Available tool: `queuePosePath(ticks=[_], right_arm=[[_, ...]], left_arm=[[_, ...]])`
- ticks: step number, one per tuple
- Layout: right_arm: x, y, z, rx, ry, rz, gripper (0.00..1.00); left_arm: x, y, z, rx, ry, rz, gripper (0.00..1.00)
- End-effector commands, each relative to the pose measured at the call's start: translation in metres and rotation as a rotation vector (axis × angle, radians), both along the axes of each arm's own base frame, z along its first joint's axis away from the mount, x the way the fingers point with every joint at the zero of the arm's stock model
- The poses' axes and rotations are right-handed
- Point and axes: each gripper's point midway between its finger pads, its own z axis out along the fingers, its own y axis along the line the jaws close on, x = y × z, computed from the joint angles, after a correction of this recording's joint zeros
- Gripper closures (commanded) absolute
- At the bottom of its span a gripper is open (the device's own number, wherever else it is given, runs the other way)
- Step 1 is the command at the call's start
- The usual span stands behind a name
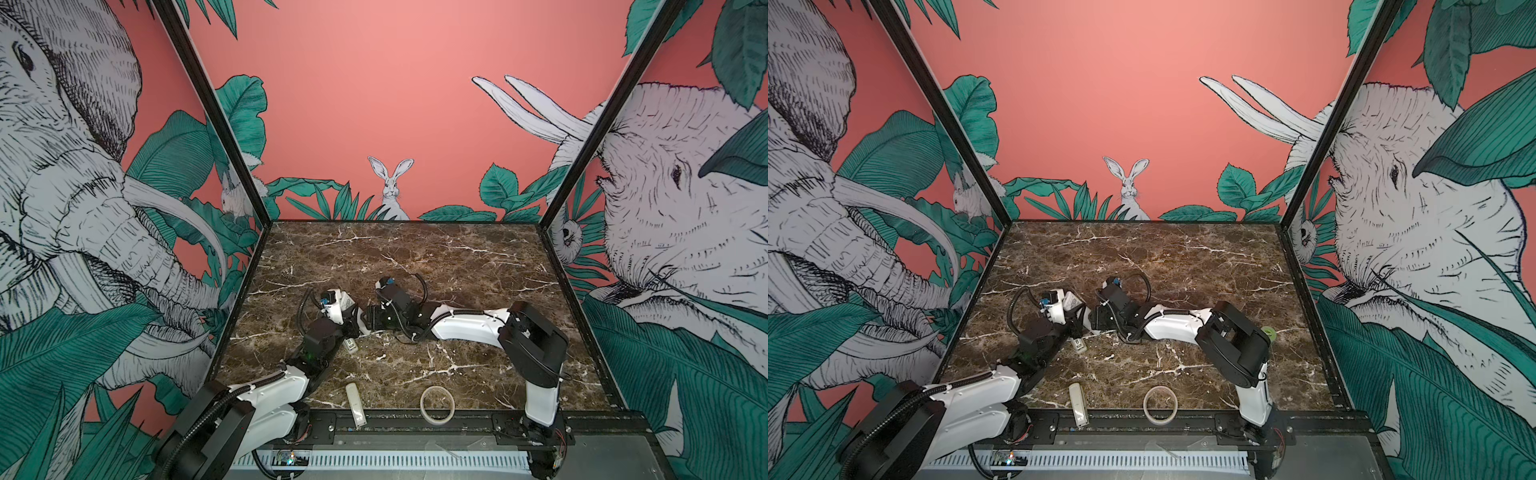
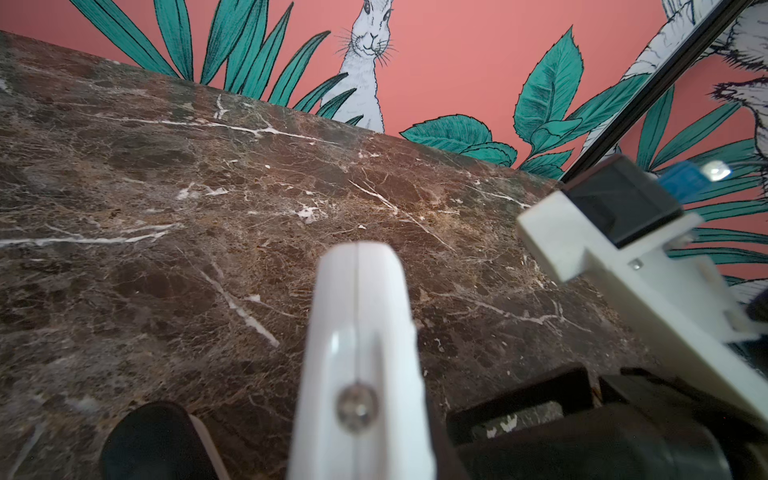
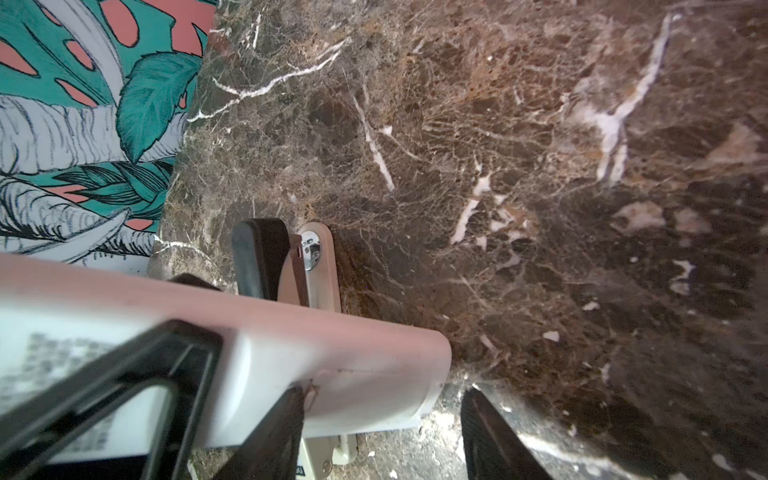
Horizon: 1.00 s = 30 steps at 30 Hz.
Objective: Load the batteries into the remote control
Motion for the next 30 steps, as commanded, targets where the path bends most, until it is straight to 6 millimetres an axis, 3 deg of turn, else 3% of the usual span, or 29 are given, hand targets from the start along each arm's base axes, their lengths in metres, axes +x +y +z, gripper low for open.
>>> queuePosePath(ticks=[1, 20, 30], right_arm=[[-0.031, -0.035, -0.042, -0.235, 0.068, 0.053, 0.41], [-0.025, -0.044, -0.023, -0.207, 0.021, 0.041, 0.40], [-0.017, -0.022, 0.009, 0.067, 0.005, 0.046, 0.34]], left_arm=[[-0.020, -0.010, -0.039, 0.060, 0.134, -0.089, 1.00], [-0.021, -0.008, -0.040, 0.072, 0.145, -0.084, 1.00], [-0.024, -0.011, -0.044, 0.040, 0.182, -0.091, 1.00]])
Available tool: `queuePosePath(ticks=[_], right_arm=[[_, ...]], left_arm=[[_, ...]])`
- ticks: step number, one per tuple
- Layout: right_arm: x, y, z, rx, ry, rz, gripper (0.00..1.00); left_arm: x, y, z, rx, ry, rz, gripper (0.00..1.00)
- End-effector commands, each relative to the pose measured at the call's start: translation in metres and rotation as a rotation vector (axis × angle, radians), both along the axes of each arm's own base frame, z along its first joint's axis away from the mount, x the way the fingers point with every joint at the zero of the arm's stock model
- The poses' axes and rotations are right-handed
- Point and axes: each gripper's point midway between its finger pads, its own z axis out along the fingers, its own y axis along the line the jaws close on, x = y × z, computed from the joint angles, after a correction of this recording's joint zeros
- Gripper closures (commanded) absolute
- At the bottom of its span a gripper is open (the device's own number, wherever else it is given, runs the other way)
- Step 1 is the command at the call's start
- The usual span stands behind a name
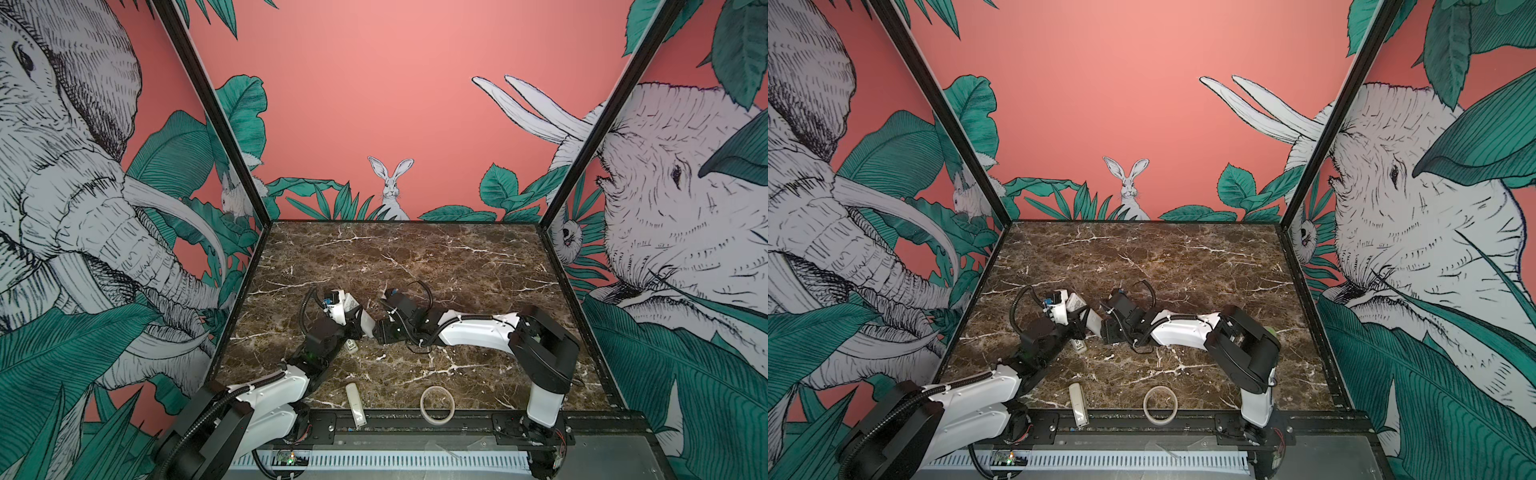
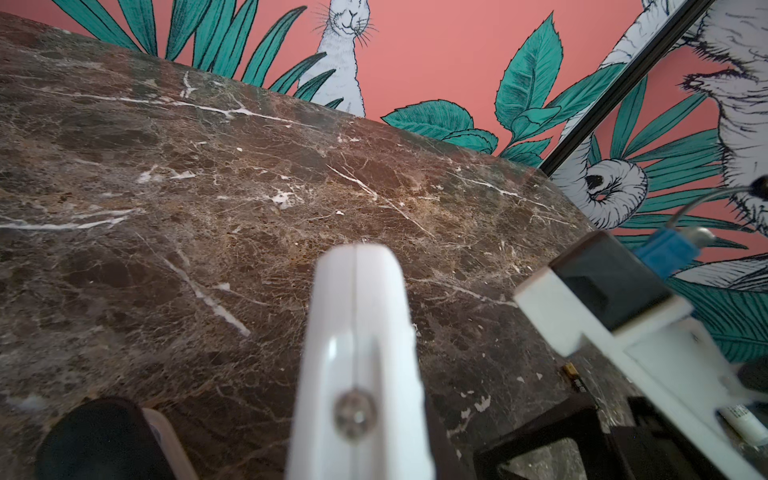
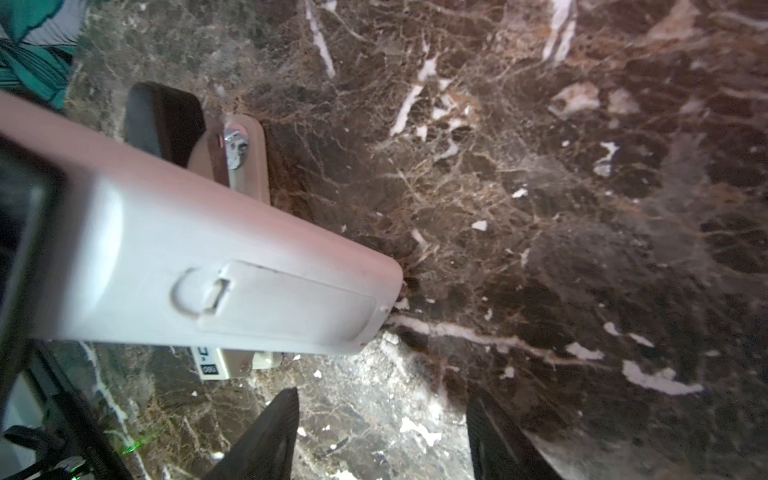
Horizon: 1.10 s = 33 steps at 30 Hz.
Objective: Load the batteries into the remote control
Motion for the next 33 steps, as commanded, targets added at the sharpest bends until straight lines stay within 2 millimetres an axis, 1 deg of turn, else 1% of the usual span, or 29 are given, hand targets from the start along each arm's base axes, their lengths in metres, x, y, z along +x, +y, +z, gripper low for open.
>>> queuePosePath(ticks=[1, 6, 12, 17, 25, 33], right_arm=[[0.011, 0.016, 0.031, 0.188, -0.015, -0.021, 0.33], [0.016, 0.023, 0.035, 0.243, -0.001, -0.032, 0.28], [0.021, 0.027, 0.033, 0.286, 0.019, -0.057, 0.27], [0.020, 0.031, 0.021, 0.276, 0.045, -0.052, 0.27], [0.019, 0.028, -0.008, 0.242, 0.084, -0.076, 0.29], [0.021, 0.033, -0.016, 0.220, 0.103, -0.076, 0.30]], left_arm=[[-0.019, 0.001, -0.043, 0.059, 0.151, -0.036, 1.00], [-0.022, 0.003, -0.047, 0.050, 0.169, -0.031, 1.00], [-0.026, 0.008, -0.050, 0.049, 0.175, -0.018, 1.00], [-0.030, 0.013, -0.053, 0.047, 0.179, -0.005, 1.00], [-0.034, 0.020, -0.055, 0.052, 0.178, 0.016, 1.00], [-0.034, 0.020, -0.055, 0.054, 0.179, 0.013, 1.00]])
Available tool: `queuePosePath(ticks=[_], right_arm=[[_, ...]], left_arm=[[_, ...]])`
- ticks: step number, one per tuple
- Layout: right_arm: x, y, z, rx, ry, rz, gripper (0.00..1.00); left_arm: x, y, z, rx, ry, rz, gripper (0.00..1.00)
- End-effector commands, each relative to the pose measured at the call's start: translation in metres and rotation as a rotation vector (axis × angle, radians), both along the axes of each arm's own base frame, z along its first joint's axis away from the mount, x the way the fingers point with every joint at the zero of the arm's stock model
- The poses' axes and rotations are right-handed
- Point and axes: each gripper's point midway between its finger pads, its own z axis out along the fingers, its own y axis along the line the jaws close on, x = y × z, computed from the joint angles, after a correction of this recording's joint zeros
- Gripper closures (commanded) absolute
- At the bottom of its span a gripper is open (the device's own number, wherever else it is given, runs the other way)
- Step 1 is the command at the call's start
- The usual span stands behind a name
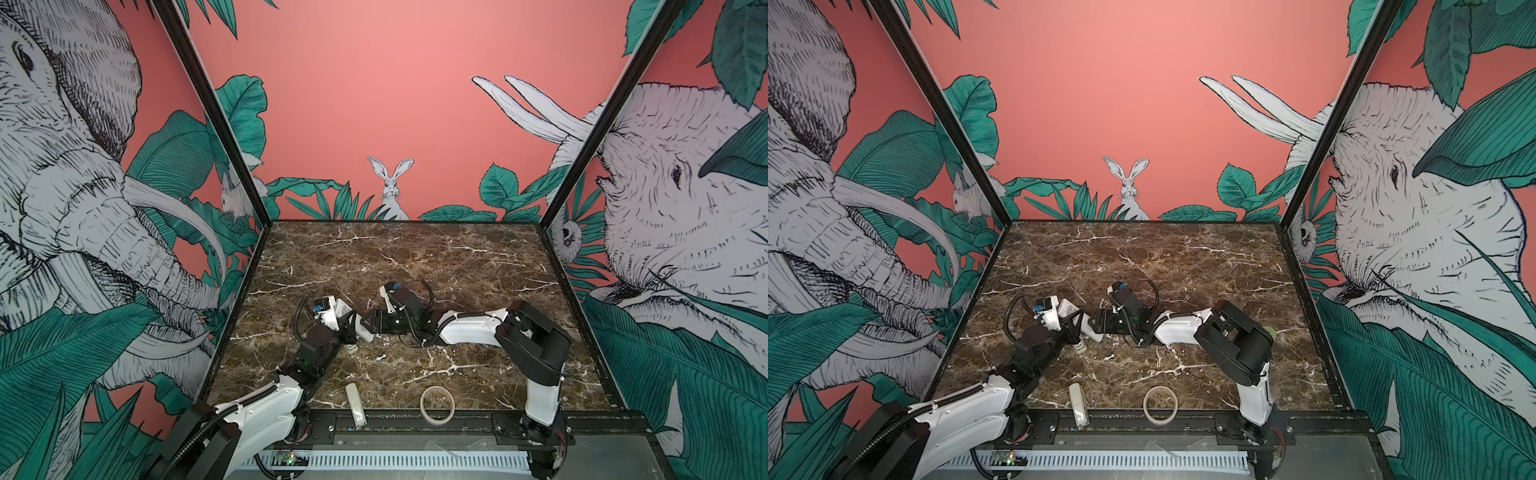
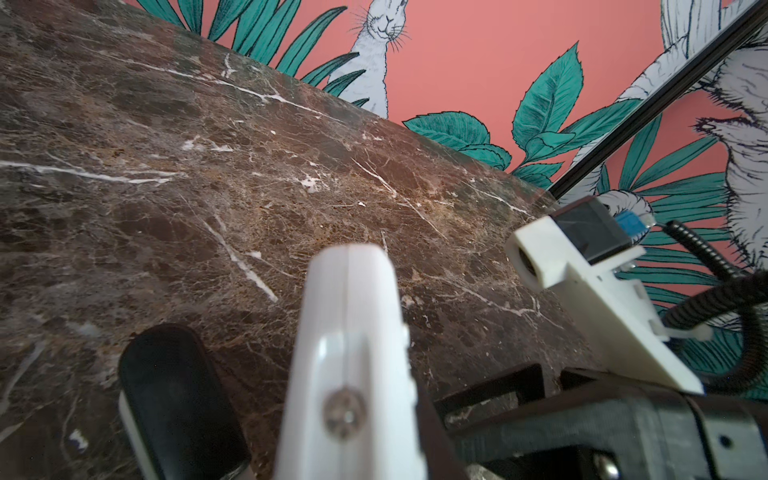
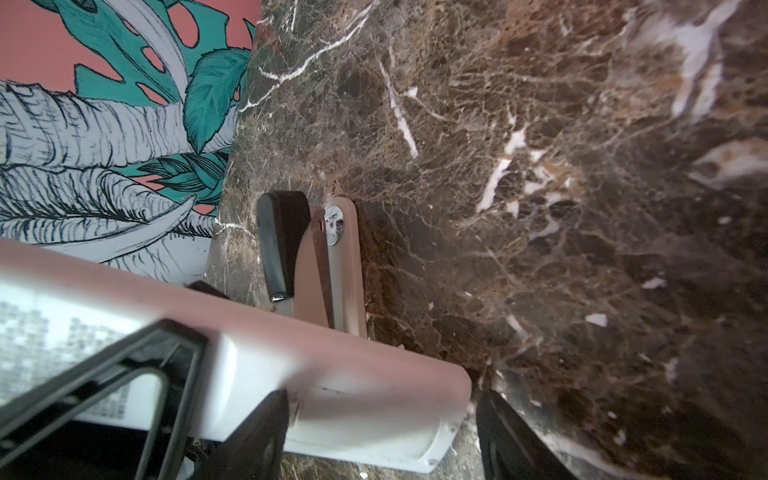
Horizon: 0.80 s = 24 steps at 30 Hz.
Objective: Load the batteries into the remote control
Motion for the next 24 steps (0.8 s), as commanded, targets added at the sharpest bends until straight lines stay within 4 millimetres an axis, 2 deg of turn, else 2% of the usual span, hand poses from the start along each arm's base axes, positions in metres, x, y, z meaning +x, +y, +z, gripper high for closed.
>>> queuePosePath(ticks=[1, 6, 11, 18, 24], right_arm=[[0.002, -0.004, -0.029, -0.083, 0.039, -0.031, 0.30], [-0.001, -0.014, -0.041, -0.183, 0.039, -0.029, 0.31], [-0.005, -0.030, -0.043, -0.443, -0.025, 0.025, 0.32], [-0.002, -0.035, -0.035, -0.561, -0.063, 0.088, 0.32], [-0.002, -0.037, -0.027, -0.574, -0.082, 0.106, 0.32]], left_arm=[[-0.024, -0.001, -0.049, 0.114, 0.142, -0.083, 1.00], [-0.023, -0.003, -0.048, 0.120, 0.139, -0.089, 1.00], [-0.021, -0.004, -0.046, 0.127, 0.132, -0.095, 1.00], [-0.017, -0.005, -0.046, 0.147, 0.129, -0.094, 1.00], [-0.014, -0.004, -0.047, 0.154, 0.129, -0.078, 1.00]])
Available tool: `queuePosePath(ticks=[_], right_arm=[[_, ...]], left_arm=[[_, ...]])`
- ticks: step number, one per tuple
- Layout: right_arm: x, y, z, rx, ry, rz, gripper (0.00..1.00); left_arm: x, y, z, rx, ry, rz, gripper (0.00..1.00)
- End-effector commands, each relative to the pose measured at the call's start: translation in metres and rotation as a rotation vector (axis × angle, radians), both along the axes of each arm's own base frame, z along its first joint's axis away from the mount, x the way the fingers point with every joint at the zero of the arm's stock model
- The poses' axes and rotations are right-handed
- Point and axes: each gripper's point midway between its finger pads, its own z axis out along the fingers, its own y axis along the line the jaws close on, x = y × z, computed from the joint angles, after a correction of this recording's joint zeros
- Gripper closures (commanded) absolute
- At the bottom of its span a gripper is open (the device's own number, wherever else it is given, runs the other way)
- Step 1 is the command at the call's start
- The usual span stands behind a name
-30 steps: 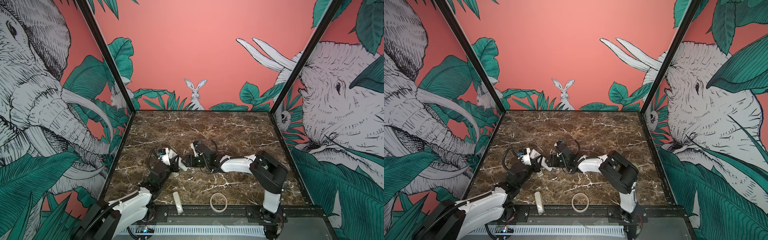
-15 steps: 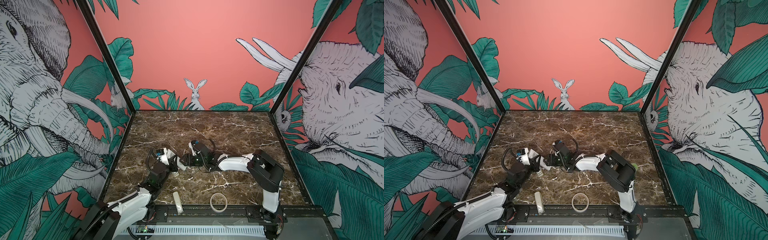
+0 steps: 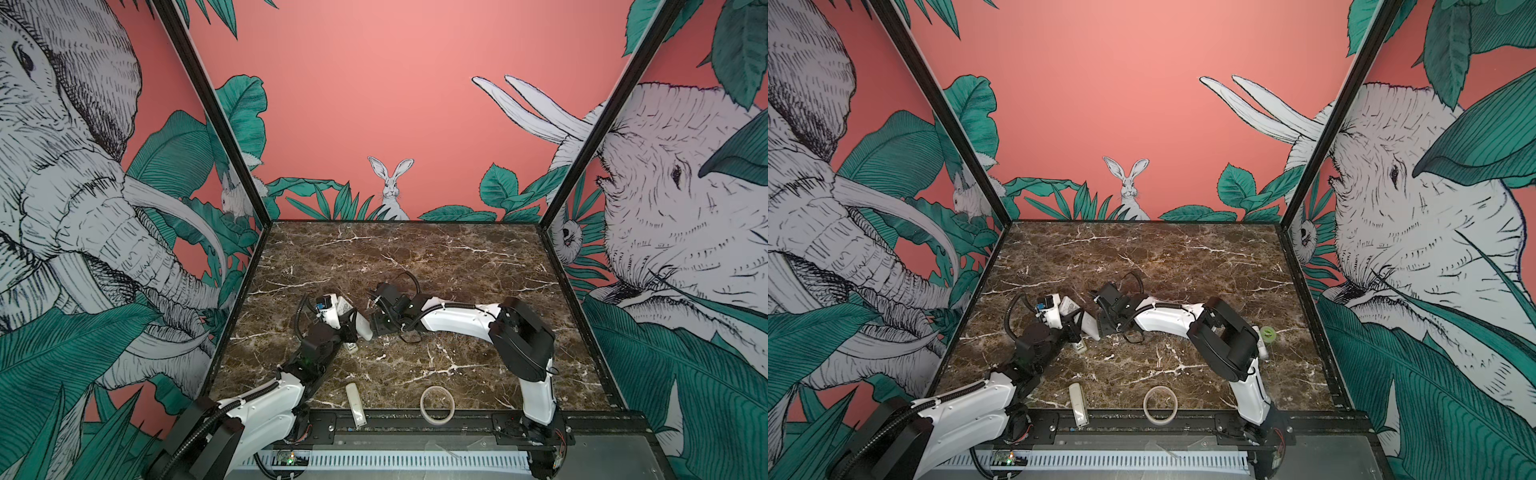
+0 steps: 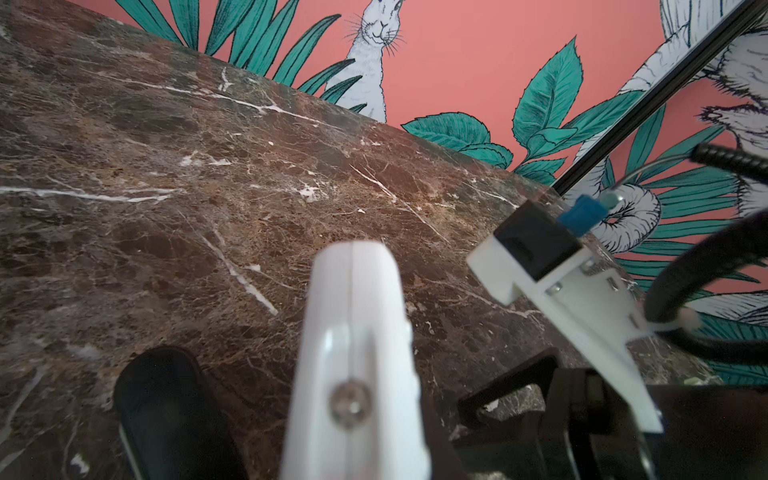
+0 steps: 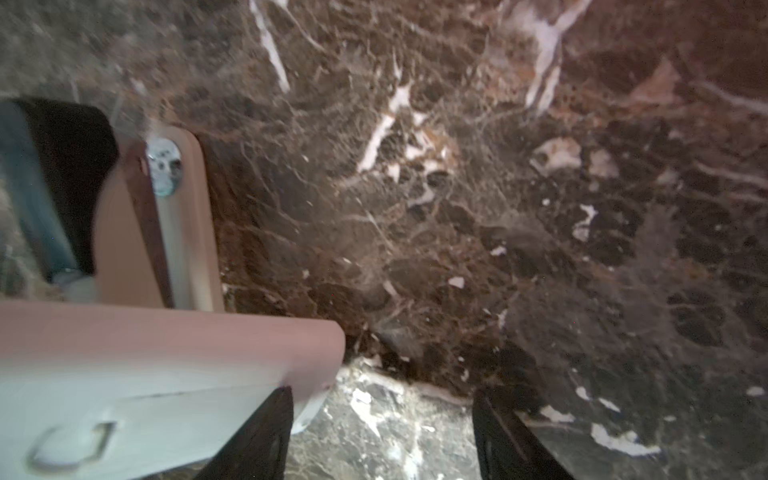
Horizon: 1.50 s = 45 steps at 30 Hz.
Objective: Load the batteries into the remote control
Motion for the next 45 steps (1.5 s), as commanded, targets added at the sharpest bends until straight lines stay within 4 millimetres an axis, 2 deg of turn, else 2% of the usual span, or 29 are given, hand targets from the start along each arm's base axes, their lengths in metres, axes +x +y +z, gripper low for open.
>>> queuePosePath(ticks=[1, 5, 14, 30, 35, 38, 45], right_arm=[[-0.003, -0.002, 0.005, -0.041, -0.021, 0.034, 0.32], [-0.001, -0.004, 0.013, -0.025, -0.038, 0.029, 0.32], [0.001, 0.000, 0.033, 0.164, -0.046, -0.010, 0.30], [-0.025, -0.025, 0.046, 0.252, -0.078, 0.094, 0.24], [-0.026, -0.022, 0.047, 0.303, -0.066, 0.130, 0.23], [-0.024, -0.019, 0.050, 0.332, -0.054, 0.145, 0.23], [-0.018, -0.022, 0.060, 0.357, -0.043, 0.145, 0.23]], left_arm=[[-0.018, 0.002, -0.048, 0.116, 0.145, -0.047, 1.00], [-0.017, 0.002, -0.049, 0.122, 0.146, -0.043, 1.00], [-0.023, 0.006, -0.055, 0.103, 0.161, -0.033, 1.00], [-0.026, 0.021, -0.048, 0.158, 0.137, 0.015, 1.00], [-0.022, 0.021, -0.026, 0.169, 0.102, 0.018, 1.00], [-0.023, 0.022, -0.024, 0.166, 0.110, 0.017, 1.00], [-0.017, 0.008, -0.013, 0.071, 0.078, -0.014, 1.00]])
